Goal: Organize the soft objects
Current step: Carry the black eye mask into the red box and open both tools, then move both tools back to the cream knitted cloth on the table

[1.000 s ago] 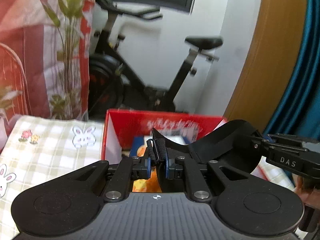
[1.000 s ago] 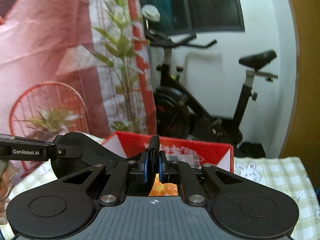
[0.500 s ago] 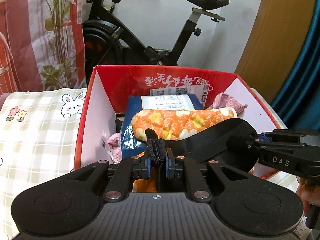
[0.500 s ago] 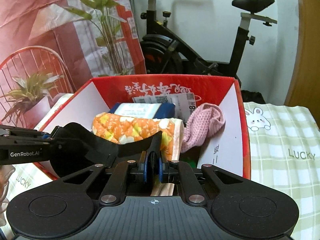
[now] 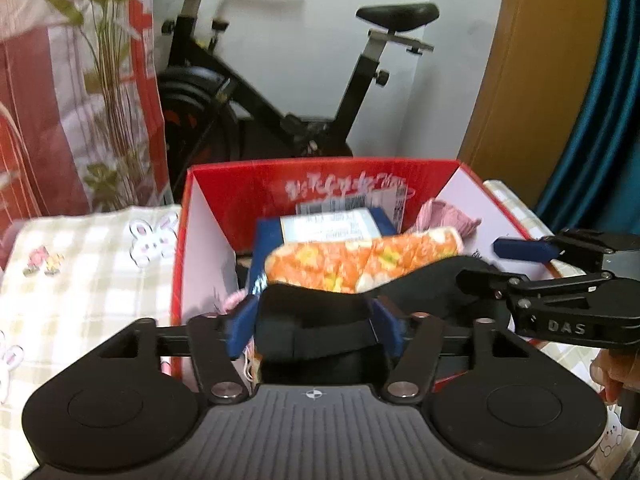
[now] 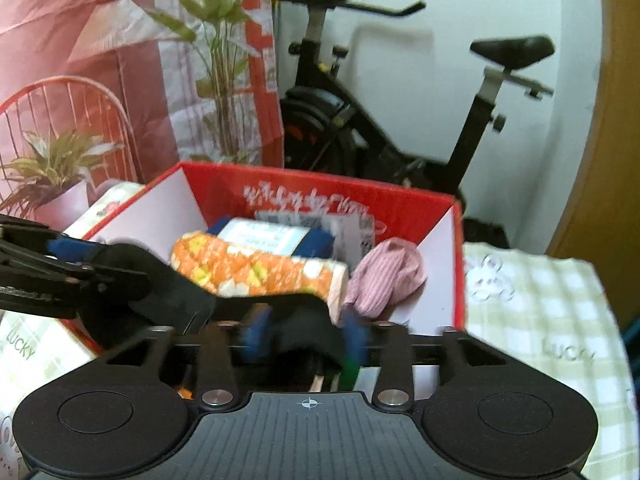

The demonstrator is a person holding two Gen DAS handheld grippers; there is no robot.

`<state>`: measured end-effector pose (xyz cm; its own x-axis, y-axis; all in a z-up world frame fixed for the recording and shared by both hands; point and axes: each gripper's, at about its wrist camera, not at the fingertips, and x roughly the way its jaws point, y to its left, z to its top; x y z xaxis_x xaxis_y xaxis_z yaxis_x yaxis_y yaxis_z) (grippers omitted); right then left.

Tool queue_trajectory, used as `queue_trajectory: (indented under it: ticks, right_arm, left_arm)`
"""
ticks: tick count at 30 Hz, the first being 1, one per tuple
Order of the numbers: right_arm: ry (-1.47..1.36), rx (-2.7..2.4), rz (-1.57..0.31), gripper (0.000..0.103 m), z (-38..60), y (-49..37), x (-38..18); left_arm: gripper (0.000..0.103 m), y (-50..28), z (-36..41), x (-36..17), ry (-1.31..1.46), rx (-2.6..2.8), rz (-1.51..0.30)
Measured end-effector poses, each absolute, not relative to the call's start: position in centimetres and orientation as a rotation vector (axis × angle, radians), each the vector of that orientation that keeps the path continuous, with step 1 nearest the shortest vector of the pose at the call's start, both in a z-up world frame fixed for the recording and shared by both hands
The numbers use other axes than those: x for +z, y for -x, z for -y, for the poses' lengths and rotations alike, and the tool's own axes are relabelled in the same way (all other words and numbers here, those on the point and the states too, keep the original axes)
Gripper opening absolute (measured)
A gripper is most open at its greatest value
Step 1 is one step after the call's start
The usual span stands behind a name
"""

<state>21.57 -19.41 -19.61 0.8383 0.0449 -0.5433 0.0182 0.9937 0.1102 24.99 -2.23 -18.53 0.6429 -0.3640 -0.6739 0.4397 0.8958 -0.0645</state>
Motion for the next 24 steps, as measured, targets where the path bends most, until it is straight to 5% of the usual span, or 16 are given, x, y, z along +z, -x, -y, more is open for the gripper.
queue_trajectory:
  ticks: [4, 9, 24]
  right_arm:
    - [-0.102, 0.006, -0.546, 0.073, 19.6, -20.2, -18.5]
    - [-0.137, 0.022, -0.506, 0.103, 19.3, -17.5, -17.4]
    - [-0.227, 0.059, -0.620, 0.102, 16.6, -7.6, -23.5]
  left_arm:
    - [0.094, -23.6, 1.8, -17.1, -0.114, -0.463, -0.699]
    - [0.101, -21.0, 0.8, -16.1, -0.125, -0.481, -0.668]
    - [0.103, -12.8, -2.9, -22.5, -0.124, -0.457, -0.792]
